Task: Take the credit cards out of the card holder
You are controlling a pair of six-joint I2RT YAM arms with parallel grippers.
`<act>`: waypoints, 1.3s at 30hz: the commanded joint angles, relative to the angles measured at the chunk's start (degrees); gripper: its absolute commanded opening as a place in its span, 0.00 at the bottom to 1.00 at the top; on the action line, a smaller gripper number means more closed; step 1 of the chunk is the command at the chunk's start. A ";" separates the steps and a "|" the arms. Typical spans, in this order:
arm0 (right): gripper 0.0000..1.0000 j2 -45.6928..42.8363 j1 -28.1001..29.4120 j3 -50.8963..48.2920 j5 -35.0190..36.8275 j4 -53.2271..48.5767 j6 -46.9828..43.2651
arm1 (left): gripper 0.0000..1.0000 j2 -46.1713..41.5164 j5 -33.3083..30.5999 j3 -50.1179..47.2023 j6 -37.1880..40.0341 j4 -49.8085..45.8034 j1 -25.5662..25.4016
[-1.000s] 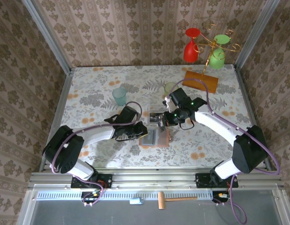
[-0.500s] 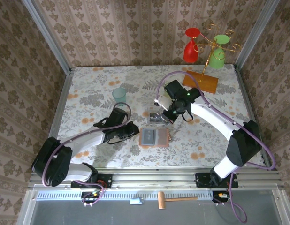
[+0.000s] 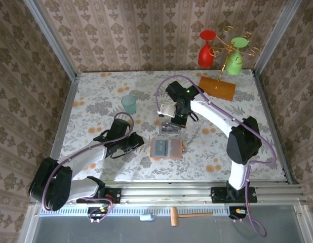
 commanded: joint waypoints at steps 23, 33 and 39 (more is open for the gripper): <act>0.00 20.84 -1.22 25.86 1.39 -15.86 -10.88 | 0.16 -2.43 2.13 -0.49 2.21 -2.97 6.96; 0.00 23.86 -2.04 28.45 0.83 -17.93 -12.28 | 0.16 -1.36 2.56 0.22 2.57 -2.93 8.10; 0.00 25.38 -2.45 28.33 -0.12 -19.10 -11.83 | 0.16 -0.49 2.82 0.30 2.50 -2.61 8.30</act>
